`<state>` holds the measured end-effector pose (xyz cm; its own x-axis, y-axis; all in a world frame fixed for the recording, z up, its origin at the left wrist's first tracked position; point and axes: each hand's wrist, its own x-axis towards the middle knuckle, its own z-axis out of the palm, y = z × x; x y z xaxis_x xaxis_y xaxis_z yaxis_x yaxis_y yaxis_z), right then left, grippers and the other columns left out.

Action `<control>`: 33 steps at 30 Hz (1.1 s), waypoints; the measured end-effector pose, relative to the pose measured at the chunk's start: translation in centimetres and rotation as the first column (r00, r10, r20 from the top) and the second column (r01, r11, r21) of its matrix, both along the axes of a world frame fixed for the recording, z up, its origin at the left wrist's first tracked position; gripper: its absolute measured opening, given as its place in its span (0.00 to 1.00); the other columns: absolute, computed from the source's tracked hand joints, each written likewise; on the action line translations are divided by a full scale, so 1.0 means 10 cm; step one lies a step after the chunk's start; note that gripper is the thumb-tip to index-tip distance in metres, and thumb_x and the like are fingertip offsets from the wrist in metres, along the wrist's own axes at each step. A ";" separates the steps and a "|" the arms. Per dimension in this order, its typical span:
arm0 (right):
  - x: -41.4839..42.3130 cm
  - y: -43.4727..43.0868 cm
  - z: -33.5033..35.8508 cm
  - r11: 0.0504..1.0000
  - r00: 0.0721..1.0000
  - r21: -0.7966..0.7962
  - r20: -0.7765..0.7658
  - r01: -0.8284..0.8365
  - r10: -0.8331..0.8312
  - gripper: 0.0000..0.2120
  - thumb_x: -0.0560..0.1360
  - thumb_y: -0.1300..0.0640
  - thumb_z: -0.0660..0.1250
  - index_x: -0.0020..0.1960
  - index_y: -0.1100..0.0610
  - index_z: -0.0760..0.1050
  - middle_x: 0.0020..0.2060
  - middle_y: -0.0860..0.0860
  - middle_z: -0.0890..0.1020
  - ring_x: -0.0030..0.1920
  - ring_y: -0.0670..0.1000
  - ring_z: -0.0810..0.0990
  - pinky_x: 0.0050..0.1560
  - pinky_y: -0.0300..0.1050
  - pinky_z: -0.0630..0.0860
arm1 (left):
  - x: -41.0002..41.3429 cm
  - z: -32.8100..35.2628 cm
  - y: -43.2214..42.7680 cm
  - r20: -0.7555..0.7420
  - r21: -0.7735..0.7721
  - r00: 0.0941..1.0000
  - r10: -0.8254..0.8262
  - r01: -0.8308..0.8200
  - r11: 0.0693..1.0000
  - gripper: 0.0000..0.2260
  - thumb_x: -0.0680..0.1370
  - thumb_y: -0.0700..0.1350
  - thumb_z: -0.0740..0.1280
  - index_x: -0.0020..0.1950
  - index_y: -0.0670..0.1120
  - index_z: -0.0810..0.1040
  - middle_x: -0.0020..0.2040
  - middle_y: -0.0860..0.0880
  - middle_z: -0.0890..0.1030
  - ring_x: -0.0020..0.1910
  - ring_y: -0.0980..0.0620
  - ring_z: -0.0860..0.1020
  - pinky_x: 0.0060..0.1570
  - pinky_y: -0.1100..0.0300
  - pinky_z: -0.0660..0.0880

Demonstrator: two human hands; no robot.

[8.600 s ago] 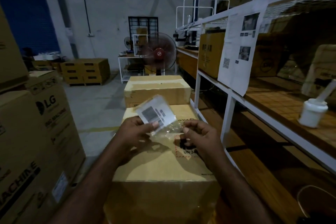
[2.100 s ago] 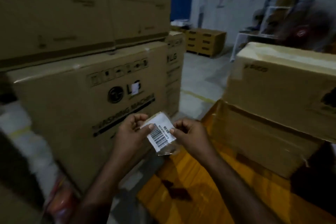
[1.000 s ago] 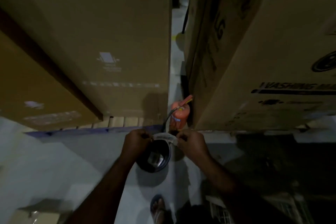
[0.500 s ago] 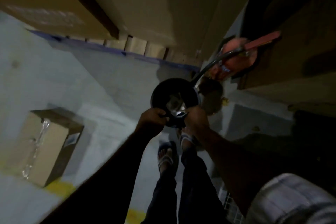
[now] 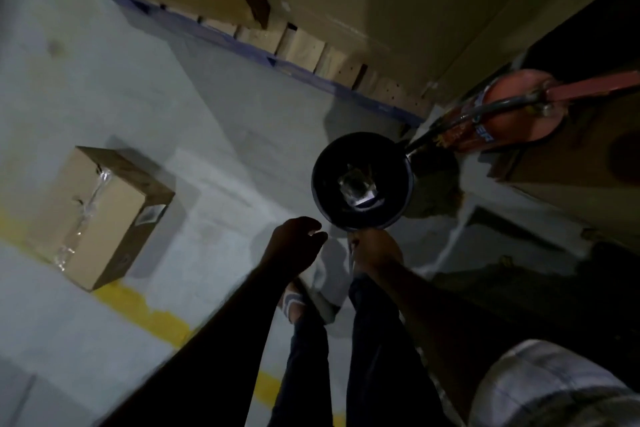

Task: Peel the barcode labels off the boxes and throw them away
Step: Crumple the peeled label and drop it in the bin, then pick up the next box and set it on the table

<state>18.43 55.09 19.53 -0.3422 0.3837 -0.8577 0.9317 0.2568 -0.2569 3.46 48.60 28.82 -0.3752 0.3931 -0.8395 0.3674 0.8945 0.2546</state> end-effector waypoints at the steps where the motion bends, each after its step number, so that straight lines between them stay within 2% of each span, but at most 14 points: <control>1: -0.04 0.01 0.07 1.000 1.000 0.015 -0.017 -0.017 0.018 0.12 0.80 0.59 0.60 0.59 0.56 0.79 0.57 0.58 0.81 0.58 0.60 0.80 0.57 0.50 0.76 | -0.03 0.05 -0.02 0.001 0.006 1.000 -0.002 0.002 1.000 0.17 0.79 0.53 0.67 0.65 0.48 0.79 0.66 0.50 0.79 0.63 0.51 0.77 0.60 0.64 0.69; 4: -0.31 0.02 0.36 0.993 0.992 0.079 -0.081 -0.087 0.094 0.13 0.79 0.58 0.59 0.55 0.59 0.80 0.56 0.58 0.82 0.59 0.59 0.79 0.56 0.47 0.74 | -0.22 0.27 -0.15 -0.021 0.042 0.998 0.054 -0.053 0.998 0.17 0.79 0.54 0.67 0.65 0.47 0.79 0.65 0.49 0.79 0.62 0.51 0.78 0.61 0.62 0.70; 7: -0.80 -0.03 0.63 0.966 0.962 0.174 -0.164 -0.191 0.220 0.08 0.69 0.55 0.70 0.43 0.60 0.83 0.42 0.58 0.85 0.46 0.55 0.85 0.44 0.39 0.76 | -0.53 0.52 -0.42 -0.065 0.061 0.991 0.116 -0.112 0.992 0.17 0.79 0.53 0.67 0.65 0.47 0.79 0.65 0.49 0.80 0.61 0.51 0.79 0.60 0.65 0.68; 8: -1.00 -0.09 0.71 0.957 0.952 0.197 -0.176 -0.213 0.249 0.07 0.71 0.57 0.69 0.45 0.58 0.83 0.45 0.57 0.86 0.48 0.55 0.85 0.46 0.40 0.76 | -0.66 0.60 -0.55 -0.079 0.061 0.985 0.151 -0.146 0.987 0.17 0.79 0.53 0.67 0.65 0.47 0.79 0.65 0.49 0.80 0.61 0.51 0.79 0.60 0.65 0.68; 10: -1.40 -0.28 0.91 0.958 0.931 0.144 -0.236 -0.250 0.278 0.10 0.76 0.57 0.64 0.52 0.54 0.82 0.52 0.54 0.85 0.55 0.56 0.82 0.53 0.43 0.75 | -0.95 0.75 -0.83 -0.119 0.062 0.969 0.219 -0.213 0.975 0.17 0.79 0.53 0.67 0.65 0.47 0.79 0.64 0.48 0.80 0.62 0.50 0.78 0.61 0.63 0.68; 11: -1.60 -0.39 1.00 0.957 0.920 0.136 -0.267 -0.258 0.286 0.10 0.77 0.57 0.63 0.53 0.53 0.82 0.53 0.53 0.84 0.55 0.57 0.81 0.53 0.44 0.75 | -1.10 0.81 -1.00 -0.138 0.066 0.957 0.256 -0.249 0.966 0.17 0.79 0.53 0.67 0.64 0.47 0.79 0.64 0.48 0.80 0.62 0.50 0.78 0.61 0.63 0.68; 16: -2.61 -1.17 1.42 0.936 0.845 0.140 -0.402 -0.324 0.353 0.10 0.78 0.53 0.64 0.51 0.55 0.82 0.49 0.54 0.85 0.52 0.57 0.82 0.51 0.46 0.78 | -1.93 1.07 -2.02 -0.206 0.098 0.881 0.426 -0.415 0.905 0.15 0.80 0.52 0.65 0.62 0.45 0.80 0.64 0.48 0.80 0.64 0.48 0.76 0.61 0.61 0.69; 19: -3.14 -1.70 1.59 0.923 0.820 0.147 -0.424 -0.357 0.385 0.12 0.78 0.51 0.63 0.48 0.56 0.82 0.47 0.54 0.85 0.49 0.56 0.82 0.48 0.47 0.78 | -2.37 1.11 -2.70 -0.216 0.091 0.863 0.457 -0.448 0.889 0.14 0.81 0.51 0.63 0.54 0.42 0.82 0.58 0.44 0.82 0.60 0.45 0.77 0.55 0.59 0.71; 23: -3.76 -2.45 1.65 0.907 0.796 0.152 -0.438 -0.394 0.419 0.12 0.78 0.51 0.64 0.44 0.58 0.81 0.44 0.54 0.84 0.46 0.56 0.81 0.44 0.46 0.75 | -2.91 1.11 -3.52 -0.226 0.134 0.799 0.557 -0.541 0.830 0.15 0.81 0.51 0.63 0.54 0.41 0.83 0.57 0.42 0.82 0.59 0.43 0.78 0.53 0.58 0.71; 26: -4.17 -2.92 1.60 0.875 0.768 0.151 -0.425 -0.460 0.478 0.12 0.77 0.50 0.65 0.49 0.57 0.82 0.49 0.55 0.84 0.50 0.57 0.81 0.47 0.45 0.74 | -3.28 1.13 -4.05 -0.225 0.152 0.756 0.615 -0.596 0.788 0.14 0.80 0.50 0.64 0.52 0.41 0.83 0.56 0.41 0.83 0.59 0.41 0.78 0.53 0.58 0.72; 30: -4.61 -3.30 1.50 0.824 0.750 0.137 -0.353 -0.550 0.560 0.18 0.78 0.48 0.65 0.63 0.55 0.78 0.62 0.55 0.79 0.61 0.56 0.78 0.61 0.46 0.74 | -3.64 1.08 -4.69 -0.252 0.141 0.725 0.641 -0.628 0.765 0.15 0.81 0.50 0.63 0.54 0.41 0.82 0.59 0.42 0.81 0.62 0.43 0.77 0.56 0.58 0.70; 33: -4.88 -3.43 1.29 0.771 0.725 0.138 -0.271 -0.621 0.633 0.19 0.76 0.47 0.66 0.63 0.54 0.79 0.63 0.56 0.79 0.60 0.57 0.79 0.62 0.48 0.75 | -3.83 0.92 -5.08 -0.248 0.104 0.687 0.683 -0.682 0.724 0.15 0.81 0.49 0.63 0.58 0.39 0.81 0.62 0.41 0.80 0.64 0.42 0.75 0.59 0.57 0.69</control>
<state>-30.41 20.82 32.41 -0.7410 0.0211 -0.6712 0.4401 0.7701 -0.4617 -34.85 -2.19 38.00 -0.7365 -0.0531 -0.6744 -0.2932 0.9235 0.2474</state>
